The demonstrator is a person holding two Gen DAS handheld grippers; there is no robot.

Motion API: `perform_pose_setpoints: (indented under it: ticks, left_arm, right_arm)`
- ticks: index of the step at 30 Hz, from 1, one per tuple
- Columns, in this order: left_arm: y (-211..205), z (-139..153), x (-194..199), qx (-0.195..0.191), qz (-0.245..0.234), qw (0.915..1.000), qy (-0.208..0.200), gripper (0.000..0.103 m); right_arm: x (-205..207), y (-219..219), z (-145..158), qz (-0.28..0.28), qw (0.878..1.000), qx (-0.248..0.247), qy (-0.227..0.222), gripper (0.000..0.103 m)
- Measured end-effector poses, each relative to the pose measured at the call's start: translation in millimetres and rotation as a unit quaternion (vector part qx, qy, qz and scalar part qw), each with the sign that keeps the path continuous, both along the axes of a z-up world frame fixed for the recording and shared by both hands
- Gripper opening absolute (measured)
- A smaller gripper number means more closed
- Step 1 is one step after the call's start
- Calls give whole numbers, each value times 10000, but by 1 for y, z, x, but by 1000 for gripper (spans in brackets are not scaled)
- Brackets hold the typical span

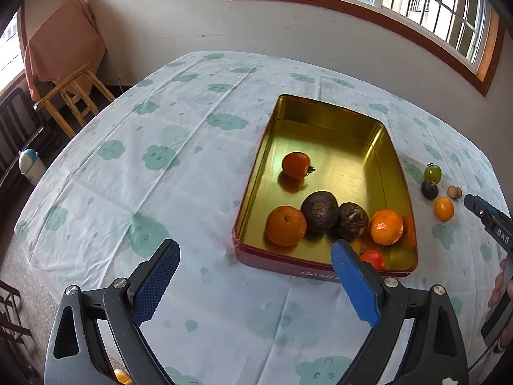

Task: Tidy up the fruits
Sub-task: 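Carry the mandarin over the tin and open the right tool, then move the right tool to the two small brown fruits and grasp them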

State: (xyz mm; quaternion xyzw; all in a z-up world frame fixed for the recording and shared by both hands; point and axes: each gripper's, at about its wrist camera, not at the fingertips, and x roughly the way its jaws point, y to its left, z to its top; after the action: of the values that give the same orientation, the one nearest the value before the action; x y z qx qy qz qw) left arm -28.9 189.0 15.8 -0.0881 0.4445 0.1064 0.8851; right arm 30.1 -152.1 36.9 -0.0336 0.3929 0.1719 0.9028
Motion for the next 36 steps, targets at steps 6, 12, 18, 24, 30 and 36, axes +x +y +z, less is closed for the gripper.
perform_pose_setpoints:
  ticks: [6, 12, 18, 24, 30, 36]
  left_arm:
    - [-8, 2, 5, 46, -106, 9999, 11, 94]
    - [-10, 1, 10, 52, -132, 9999, 48, 94]
    - [-9, -3, 14, 48, -125, 9999, 109, 94]
    - [-7, -4, 16, 50, -109, 9998, 142, 94]
    - [-5, -7, 17, 59, -105, 9998, 177, 94]
    - [-5, -12, 21, 57, -110, 9996, 243, 94]
  right_arm:
    - [26, -41, -11, -569, 9982, 21, 179, 45]
    - [47, -52, -24, -830, 9959, 27, 349, 46]
    - [63, -51, -35, -980, 9938, 90, 524, 49]
    - [79, -53, -46, -1288, 9884, 305, 746, 50]
    - [99, -51, -57, -1409, 9863, 244, 824, 52]
    - [114, -47, -58, -1458, 9866, 116, 723, 57]
